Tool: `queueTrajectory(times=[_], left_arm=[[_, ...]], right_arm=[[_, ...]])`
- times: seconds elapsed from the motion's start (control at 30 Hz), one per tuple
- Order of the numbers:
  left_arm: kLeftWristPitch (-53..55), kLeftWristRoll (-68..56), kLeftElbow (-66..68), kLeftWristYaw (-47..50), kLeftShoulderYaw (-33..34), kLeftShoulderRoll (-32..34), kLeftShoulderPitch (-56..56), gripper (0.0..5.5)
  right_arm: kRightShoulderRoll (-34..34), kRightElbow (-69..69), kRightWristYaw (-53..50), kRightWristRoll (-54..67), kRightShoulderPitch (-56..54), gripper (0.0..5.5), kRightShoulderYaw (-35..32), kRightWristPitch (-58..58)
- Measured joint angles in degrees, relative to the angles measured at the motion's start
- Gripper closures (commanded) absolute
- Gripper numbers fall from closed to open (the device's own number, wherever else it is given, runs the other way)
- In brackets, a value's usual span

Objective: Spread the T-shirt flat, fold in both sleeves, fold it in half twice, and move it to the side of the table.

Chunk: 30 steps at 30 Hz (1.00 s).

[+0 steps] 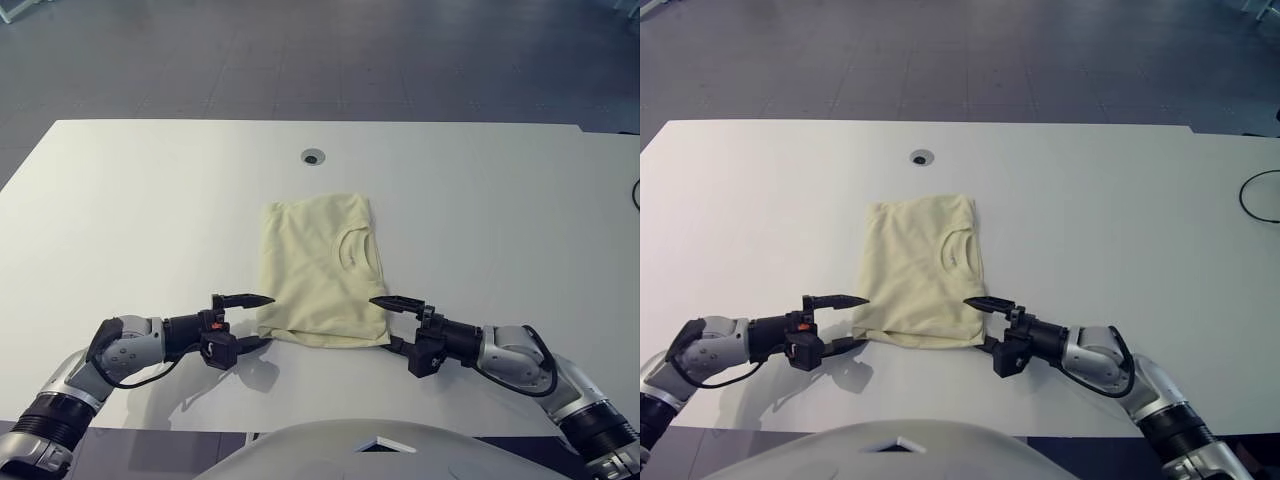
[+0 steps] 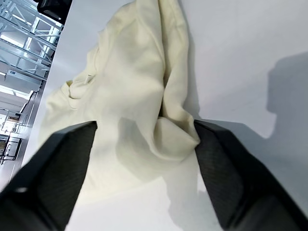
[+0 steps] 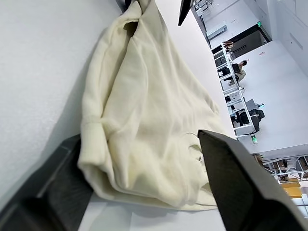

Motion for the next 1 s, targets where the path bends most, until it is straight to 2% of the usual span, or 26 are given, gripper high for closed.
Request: queueTrajectory(times=[0.27,0.57,0.73,0.83,1.0], left_arm=[[-0.97,1.66,1.88,-0.60,-1.65,-0.50,-2.20,3.92],[-1.13,0.62,2.56,-2.96,-2.64,-0.21,-4.09,5.27],[1.81,-8.01,-0.21,-9.30,-4.44,2.30,-4.24,5.32],[7.22,-16.55,-6.90,-14.81,-5.04,4.65,-4.38,5.32],[15.72,-24.07,-17.42,-19.42,-4.08,8.83,-2.07,5.33]], right_arm=[[-0.55,1.53,2.52,0.63,-2.31,3.91,2.63,0.04],[-0.93,3.34,13.16,11.45,-4.74,5.44,5.84,4.80],[-2.95,-3.05,22.91,23.08,-4.13,5.48,5.84,18.53],[-7.50,-11.08,28.80,30.74,-0.41,5.48,4.78,29.60],[-13.41,-21.69,34.14,39.55,2.93,5.48,1.45,42.73]])
